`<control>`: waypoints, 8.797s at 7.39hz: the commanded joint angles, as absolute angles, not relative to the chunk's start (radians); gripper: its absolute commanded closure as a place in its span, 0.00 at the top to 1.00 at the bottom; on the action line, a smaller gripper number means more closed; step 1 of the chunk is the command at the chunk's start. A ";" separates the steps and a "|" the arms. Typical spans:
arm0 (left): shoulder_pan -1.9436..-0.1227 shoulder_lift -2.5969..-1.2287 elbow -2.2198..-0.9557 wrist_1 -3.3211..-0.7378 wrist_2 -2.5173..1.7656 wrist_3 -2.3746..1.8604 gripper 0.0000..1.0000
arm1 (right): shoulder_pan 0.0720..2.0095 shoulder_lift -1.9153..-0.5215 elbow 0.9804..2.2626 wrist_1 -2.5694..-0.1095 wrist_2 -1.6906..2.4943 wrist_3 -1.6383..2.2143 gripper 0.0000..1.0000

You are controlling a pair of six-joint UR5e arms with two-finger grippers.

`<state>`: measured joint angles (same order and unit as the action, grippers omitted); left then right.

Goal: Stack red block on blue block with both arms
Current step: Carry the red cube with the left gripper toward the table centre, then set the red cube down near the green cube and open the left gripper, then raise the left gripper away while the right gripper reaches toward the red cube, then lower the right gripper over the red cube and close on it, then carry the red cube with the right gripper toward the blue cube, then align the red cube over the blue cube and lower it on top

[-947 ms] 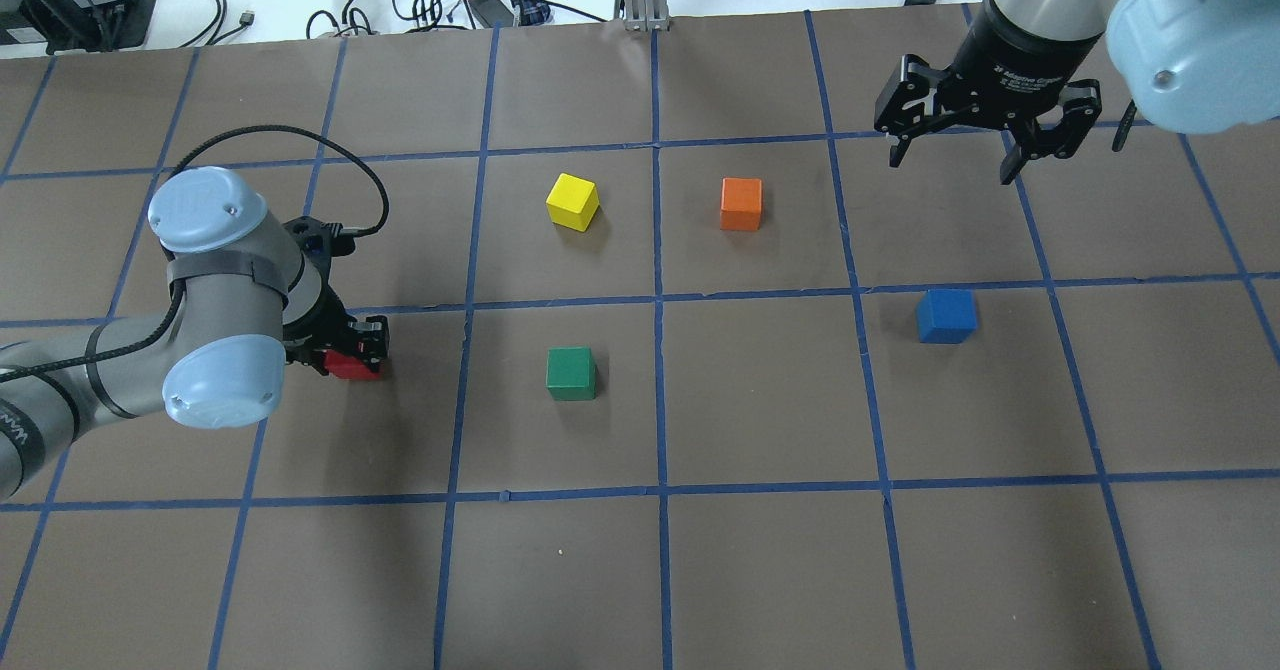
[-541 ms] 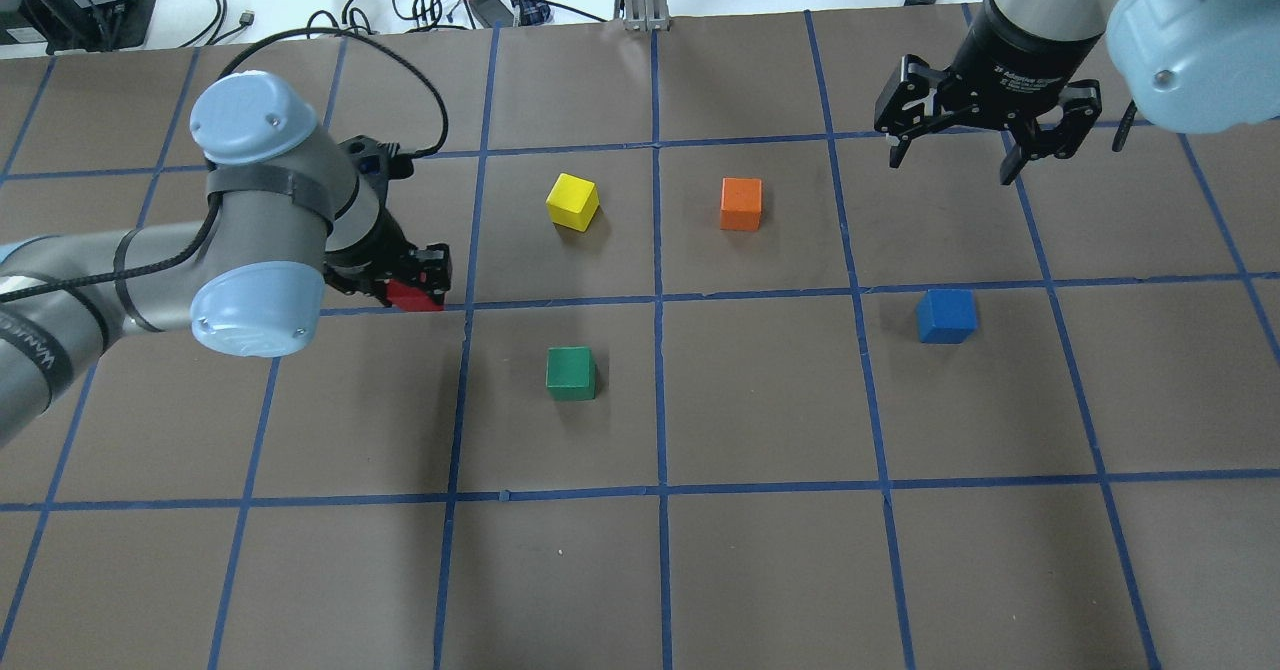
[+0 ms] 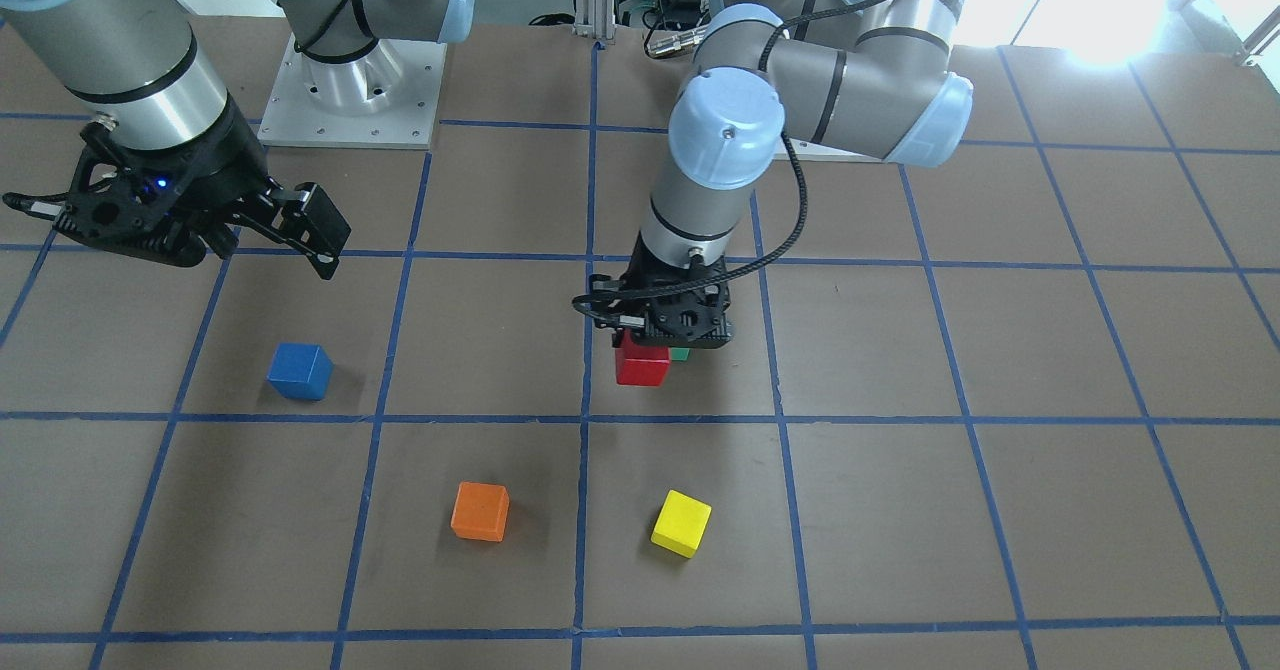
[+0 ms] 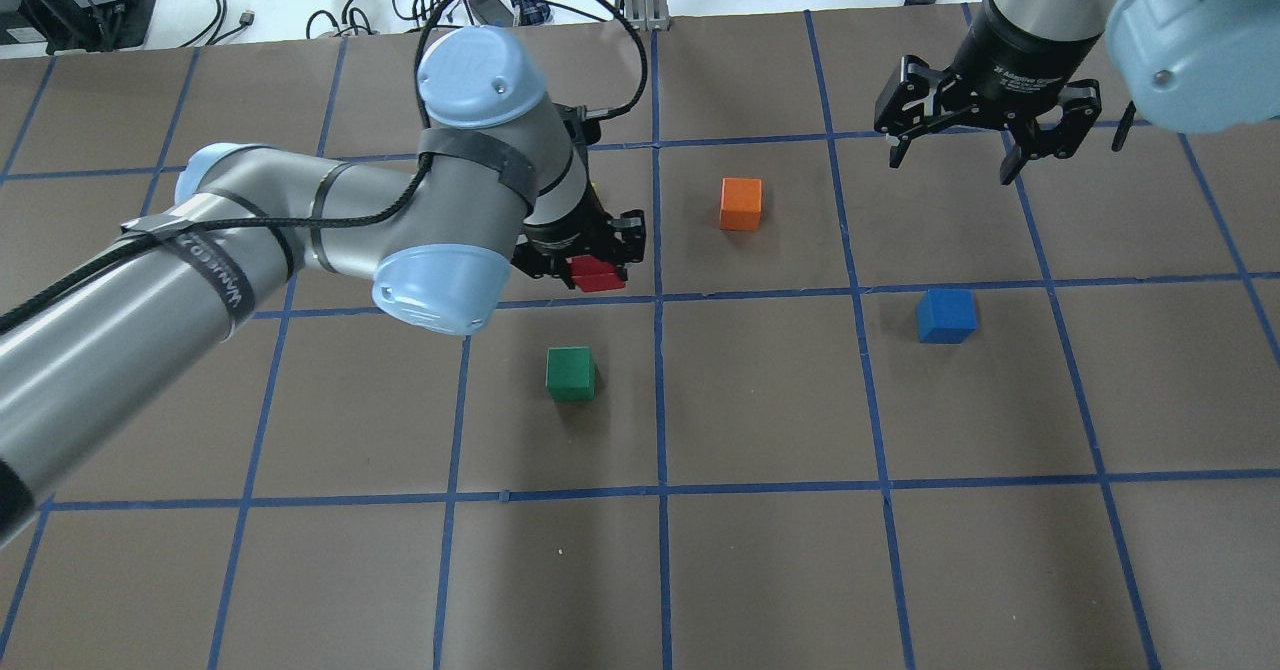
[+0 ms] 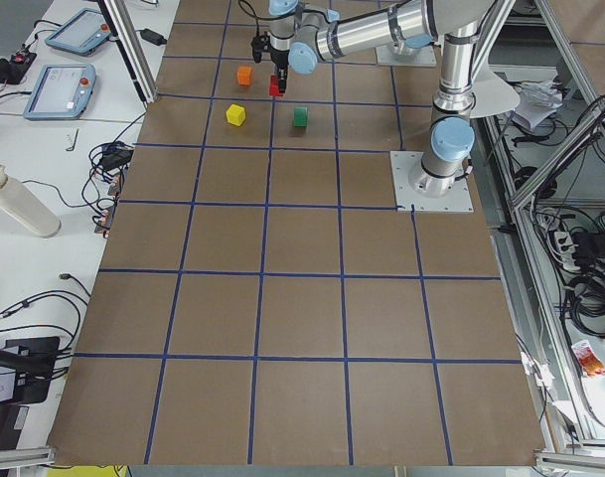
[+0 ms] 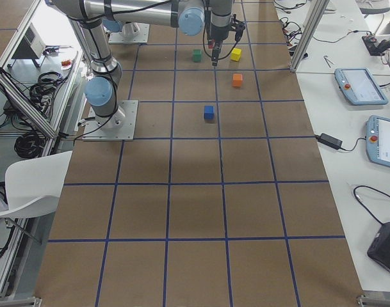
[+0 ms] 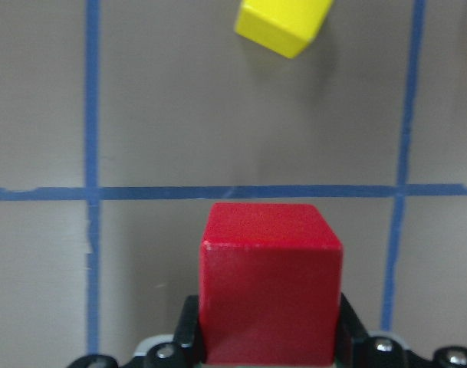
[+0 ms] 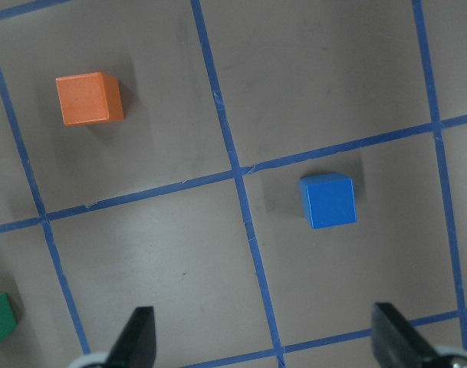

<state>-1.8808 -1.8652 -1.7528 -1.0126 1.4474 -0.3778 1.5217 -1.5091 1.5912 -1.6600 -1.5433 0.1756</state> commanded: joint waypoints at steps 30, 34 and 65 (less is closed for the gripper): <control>-1.603 -1.597 -1.667 -1.572 1.525 -0.014 1.00 | 1.913 -1.143 1.678 -2.143 -1.548 0.667 1.00; -1.603 -1.588 -1.674 -1.574 1.532 -0.012 1.00 | 1.914 -1.092 1.746 -2.250 -1.551 0.663 1.00; -1.597 -1.600 -1.675 -1.575 1.540 0.003 1.00 | 1.390 -1.424 2.059 -2.263 -1.598 -0.043 0.00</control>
